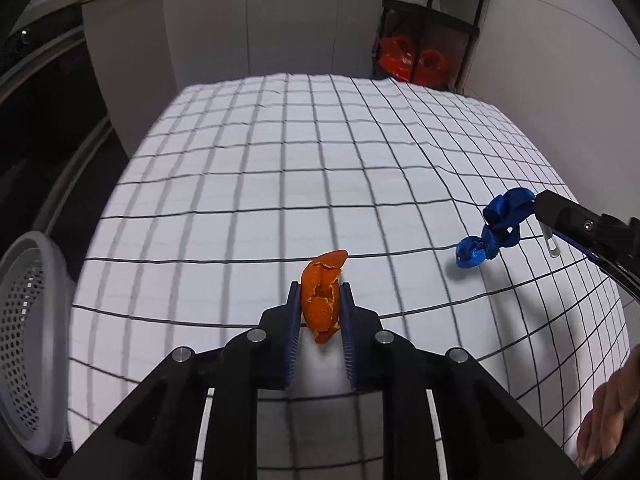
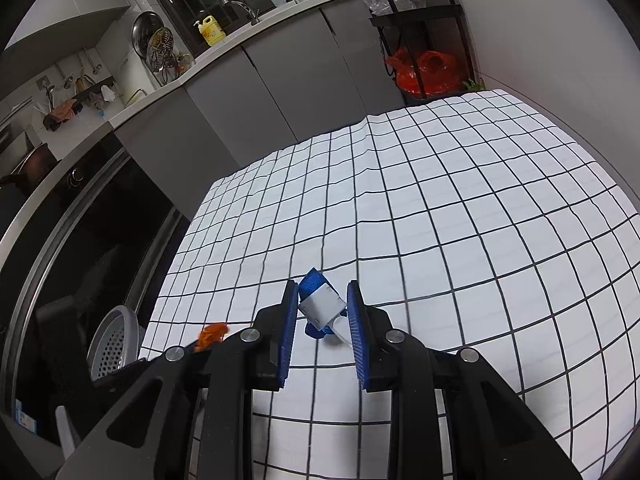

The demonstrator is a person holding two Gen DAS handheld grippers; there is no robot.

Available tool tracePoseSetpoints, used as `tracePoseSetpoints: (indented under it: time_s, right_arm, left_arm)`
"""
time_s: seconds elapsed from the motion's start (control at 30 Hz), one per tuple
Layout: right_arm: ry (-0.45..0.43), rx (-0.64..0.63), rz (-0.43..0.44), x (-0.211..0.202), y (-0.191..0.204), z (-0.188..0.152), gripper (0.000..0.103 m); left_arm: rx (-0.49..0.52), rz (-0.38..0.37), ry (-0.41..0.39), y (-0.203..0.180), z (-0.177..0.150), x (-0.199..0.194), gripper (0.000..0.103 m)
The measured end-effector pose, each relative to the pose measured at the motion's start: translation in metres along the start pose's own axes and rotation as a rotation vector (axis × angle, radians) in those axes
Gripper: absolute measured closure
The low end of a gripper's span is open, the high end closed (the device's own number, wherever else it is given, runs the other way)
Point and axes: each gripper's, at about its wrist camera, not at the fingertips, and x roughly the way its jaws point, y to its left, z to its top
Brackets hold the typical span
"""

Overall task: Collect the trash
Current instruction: 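Grasp the orange crumpled piece with the left tool while the right tool holds its item, then carry the orange piece and white item to the wastebasket and open both tools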

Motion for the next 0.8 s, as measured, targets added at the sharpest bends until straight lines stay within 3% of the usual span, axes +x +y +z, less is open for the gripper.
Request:
tracePoseSetpoints:
  time_s: [0.23,0.53,0.8]
  right_arm:
    - [-0.010,-0.052,0.036,-0.004,0.042,-0.001,0.079]
    - [-0.016,-0.148,0.129,-0.005,0.131,-0.012,0.079]
    - [0.020,-0.248,0.233,0.019,0.219,-0.034,0.079]
  left_arm:
    - [-0.020,0.106,-0.070,0.048,-0.008,-0.050,0.084]
    - [-0.077,0.213,-0.155,0.129,-0.021,-0.112,0.084]
    - [-0.160,0.336,-0.165,0.208,-0.039,-0.134,0.084]
